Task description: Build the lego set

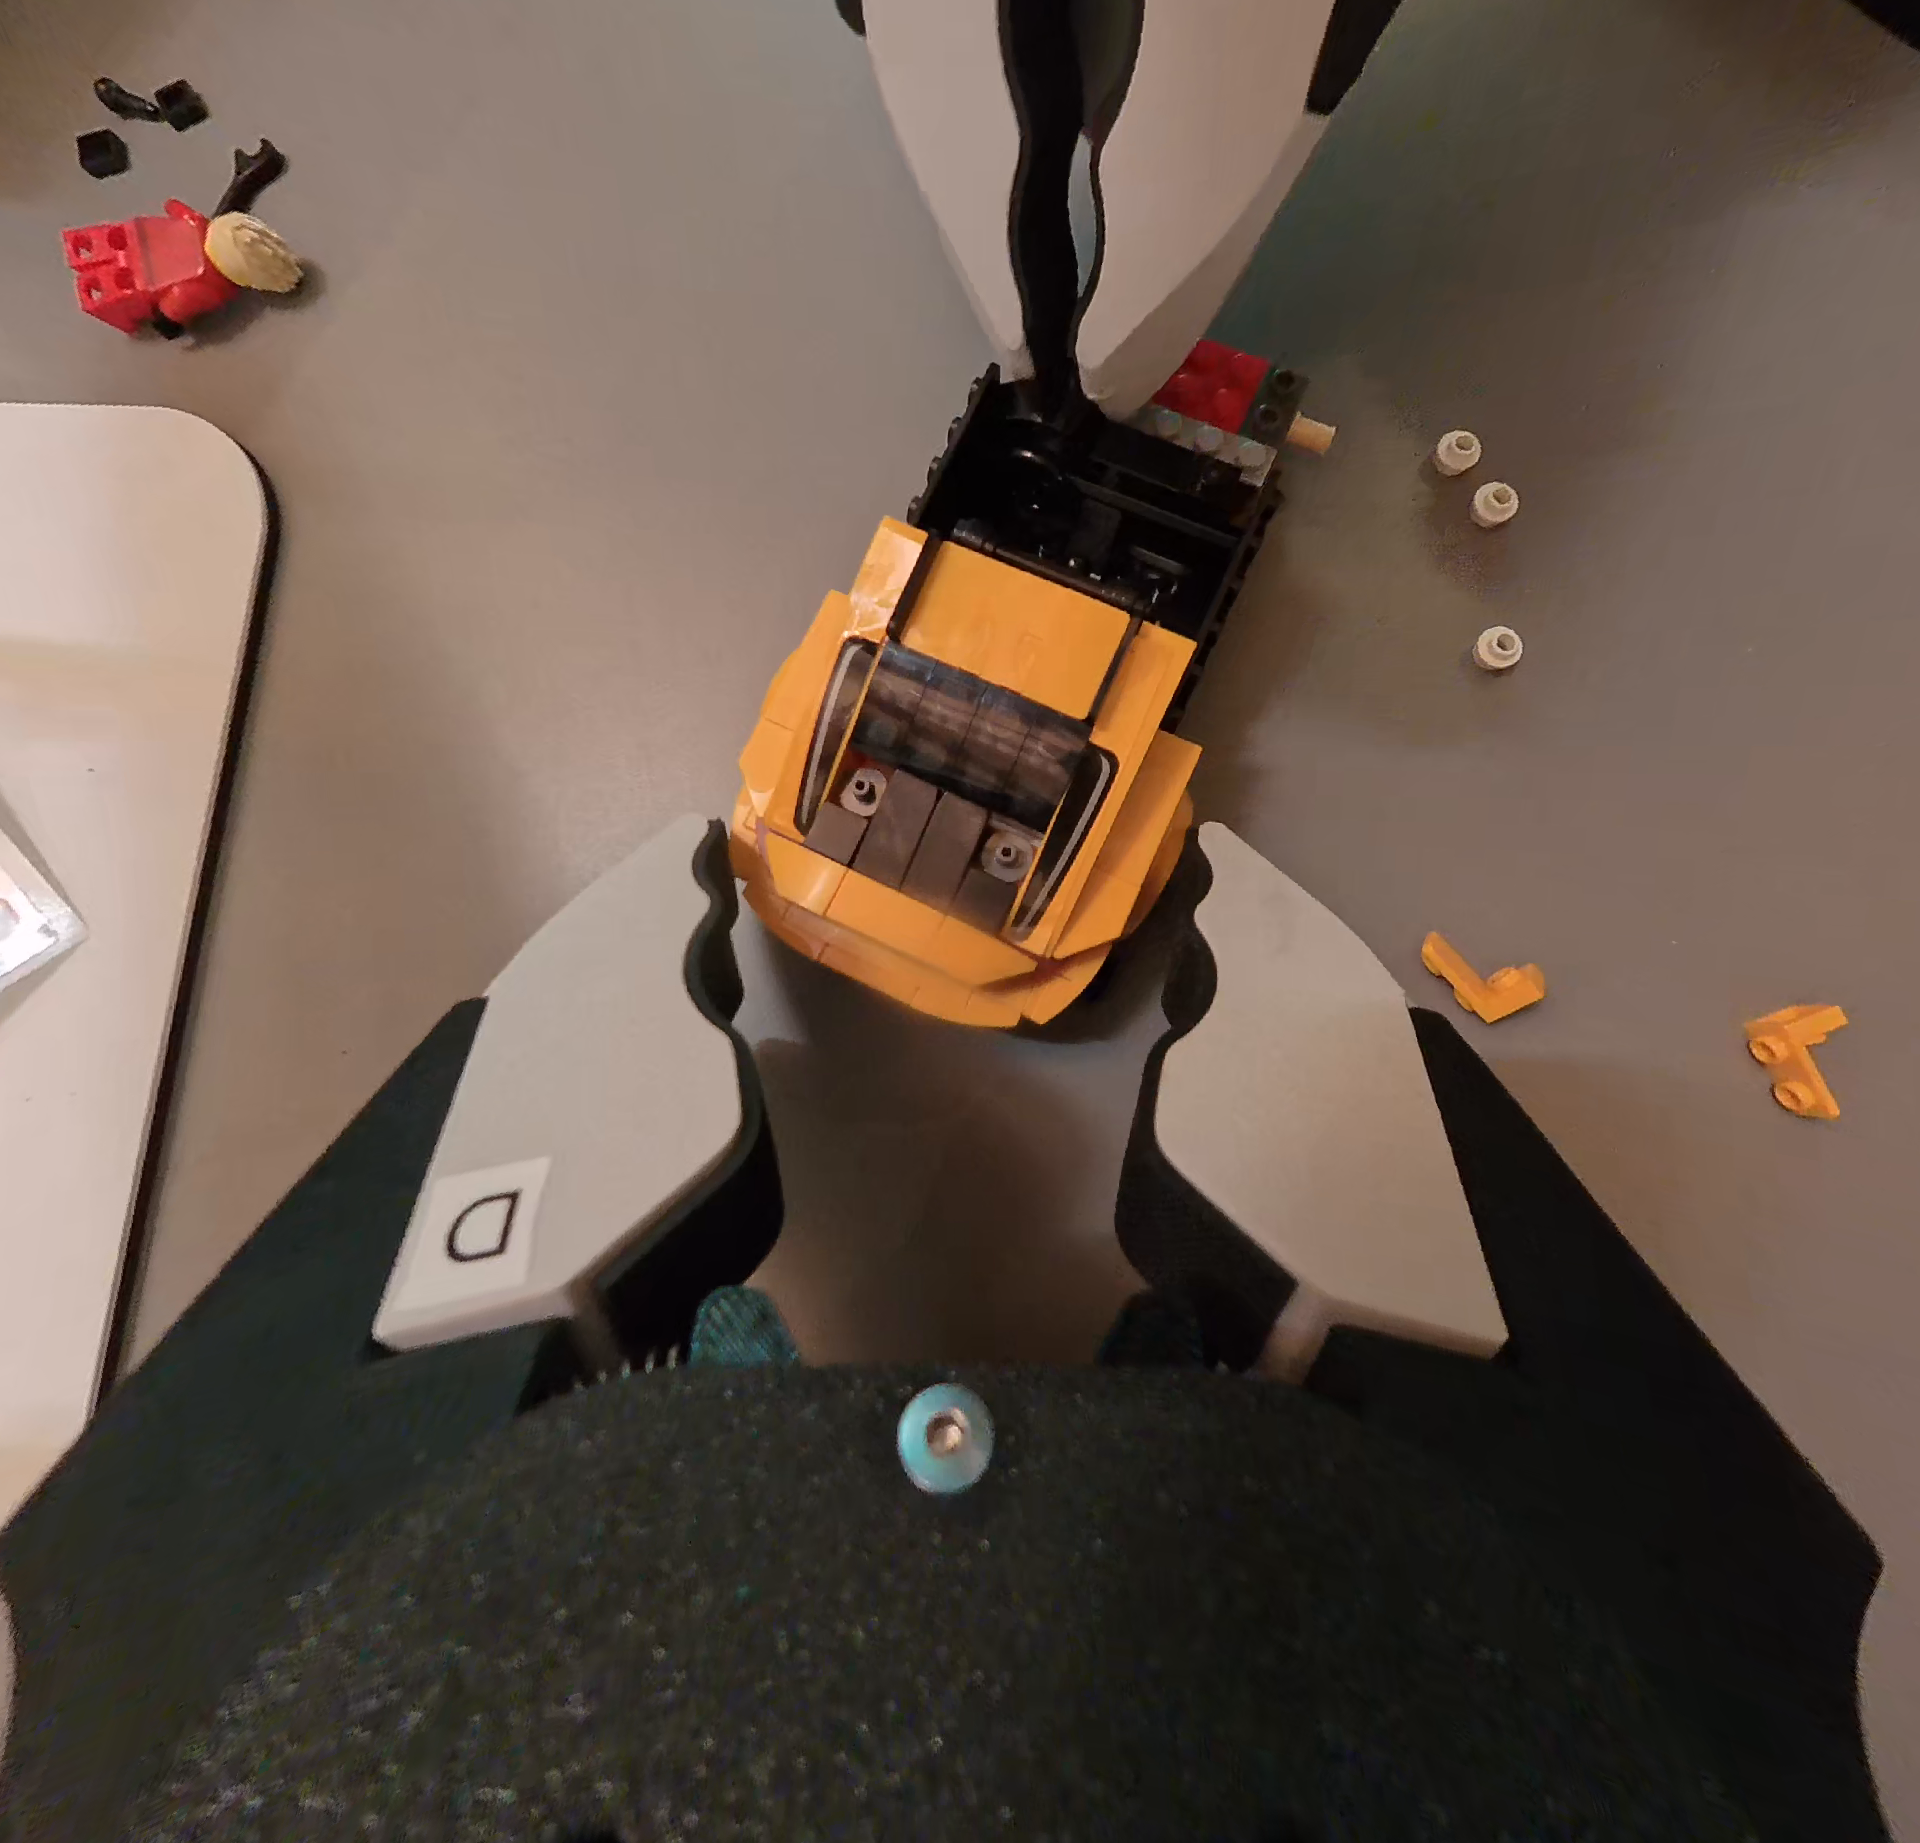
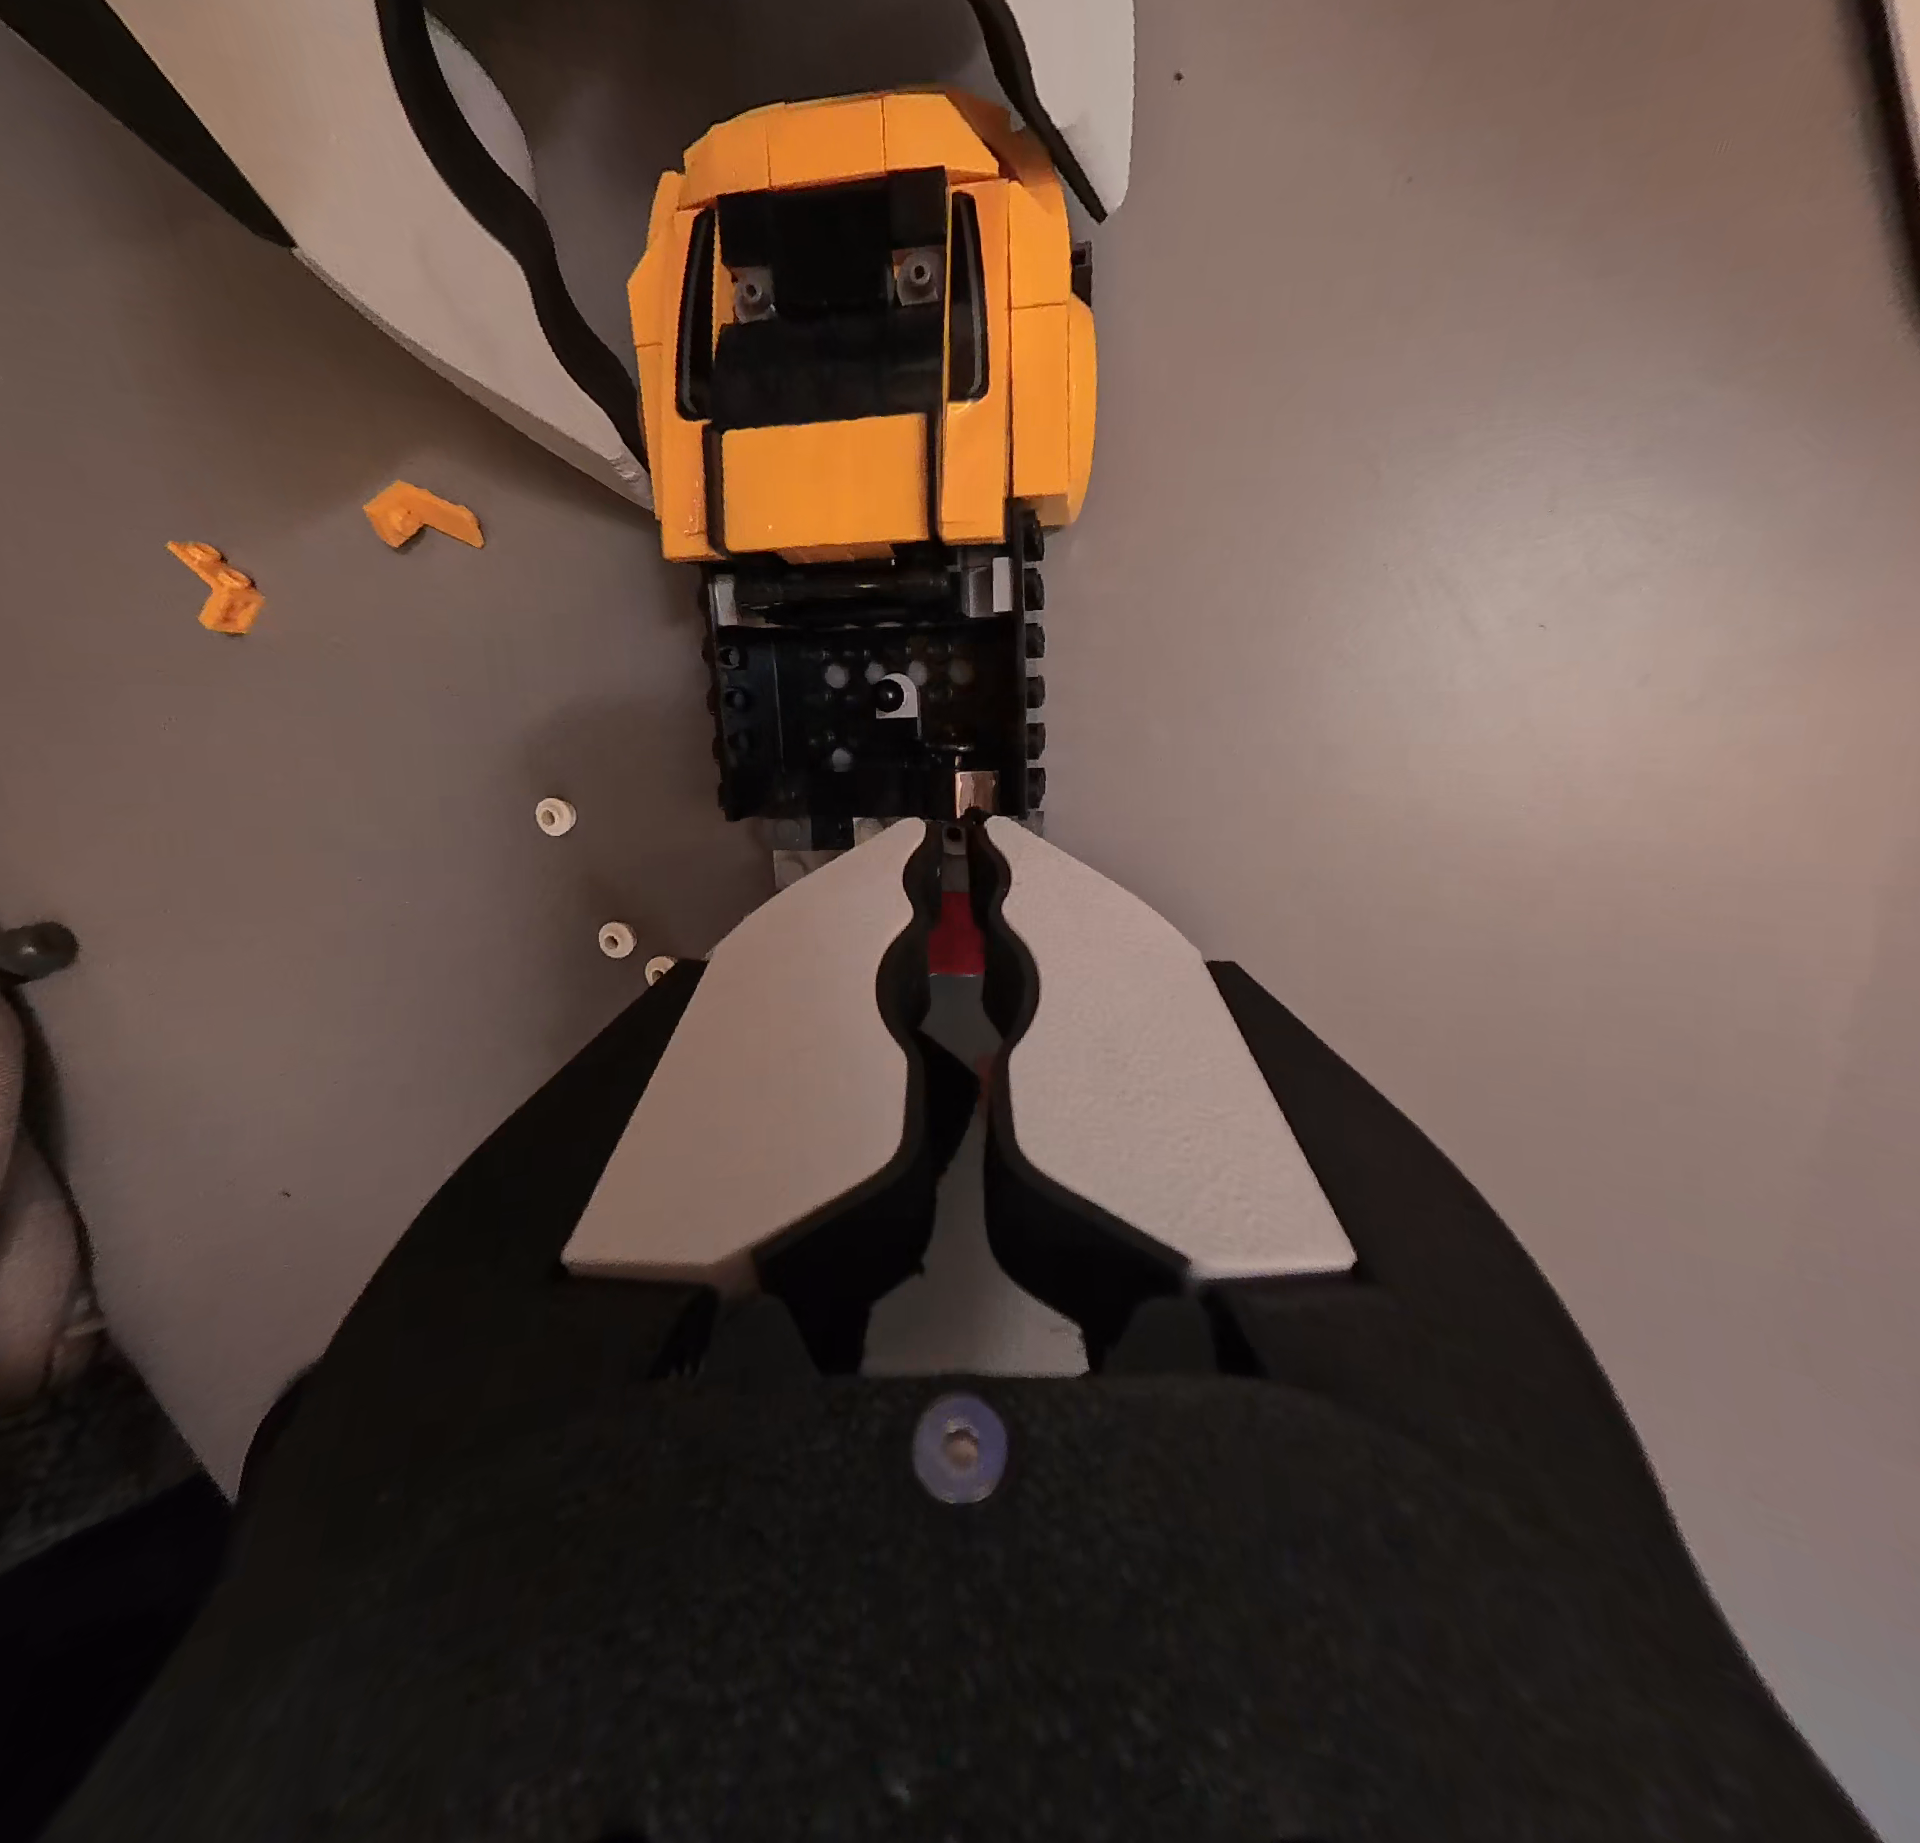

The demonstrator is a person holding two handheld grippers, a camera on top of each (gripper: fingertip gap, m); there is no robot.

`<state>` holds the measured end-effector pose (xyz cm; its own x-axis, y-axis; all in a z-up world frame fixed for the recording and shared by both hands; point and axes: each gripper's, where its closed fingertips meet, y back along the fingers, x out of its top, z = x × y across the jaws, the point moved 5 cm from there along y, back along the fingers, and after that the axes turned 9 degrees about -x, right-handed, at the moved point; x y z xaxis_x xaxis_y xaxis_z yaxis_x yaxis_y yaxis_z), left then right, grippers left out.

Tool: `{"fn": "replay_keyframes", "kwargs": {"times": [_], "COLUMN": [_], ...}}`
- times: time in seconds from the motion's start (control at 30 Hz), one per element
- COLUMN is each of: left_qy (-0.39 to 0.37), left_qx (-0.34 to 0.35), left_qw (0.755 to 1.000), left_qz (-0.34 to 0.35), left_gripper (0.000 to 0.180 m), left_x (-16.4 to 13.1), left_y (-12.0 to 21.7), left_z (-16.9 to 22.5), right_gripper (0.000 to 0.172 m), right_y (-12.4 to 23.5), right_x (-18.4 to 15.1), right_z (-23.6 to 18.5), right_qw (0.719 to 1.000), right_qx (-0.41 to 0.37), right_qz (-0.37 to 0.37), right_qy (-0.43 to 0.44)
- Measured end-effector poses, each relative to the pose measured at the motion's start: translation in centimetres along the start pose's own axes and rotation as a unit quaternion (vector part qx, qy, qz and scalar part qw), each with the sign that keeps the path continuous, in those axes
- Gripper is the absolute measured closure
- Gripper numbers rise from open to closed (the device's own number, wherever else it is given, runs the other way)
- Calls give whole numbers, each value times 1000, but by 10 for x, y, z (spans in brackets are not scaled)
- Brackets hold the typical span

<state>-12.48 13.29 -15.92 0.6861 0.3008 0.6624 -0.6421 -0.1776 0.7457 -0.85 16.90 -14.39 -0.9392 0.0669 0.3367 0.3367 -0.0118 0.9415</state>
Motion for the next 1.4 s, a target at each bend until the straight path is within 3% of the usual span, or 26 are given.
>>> {"fn": "replay_keyframes", "kwargs": {"times": [0.33,0.6,0.73,1.13,1.4], "left_qy": [-3,-1,0,-1,-1], "left_qx": [-3,-2,-2,-2,-2], "left_qw": [1000,1000,1000,1000,1000], "left_qz": [2,4,6,4,6], "left_gripper": [100,100,100,100,101], "left_x": [-1,-3,-3,-3,-2], "left_y": [0,2,2,2,2], "left_z": [-1,-2,-2,-2,-2], "right_gripper": [167,162,163,169,167], "right_y": [0,7,11,2,0], "right_x": [1,-8,-11,-6,-3], "right_z": [-2,-4,-3,-5,-1], "right_qw": [999,993,990,992,998], "right_qx": [-18,-42,-45,-45,-9], "right_qz": [-7,112,135,118,64], "right_qy": [34,25,14,22,7]}}
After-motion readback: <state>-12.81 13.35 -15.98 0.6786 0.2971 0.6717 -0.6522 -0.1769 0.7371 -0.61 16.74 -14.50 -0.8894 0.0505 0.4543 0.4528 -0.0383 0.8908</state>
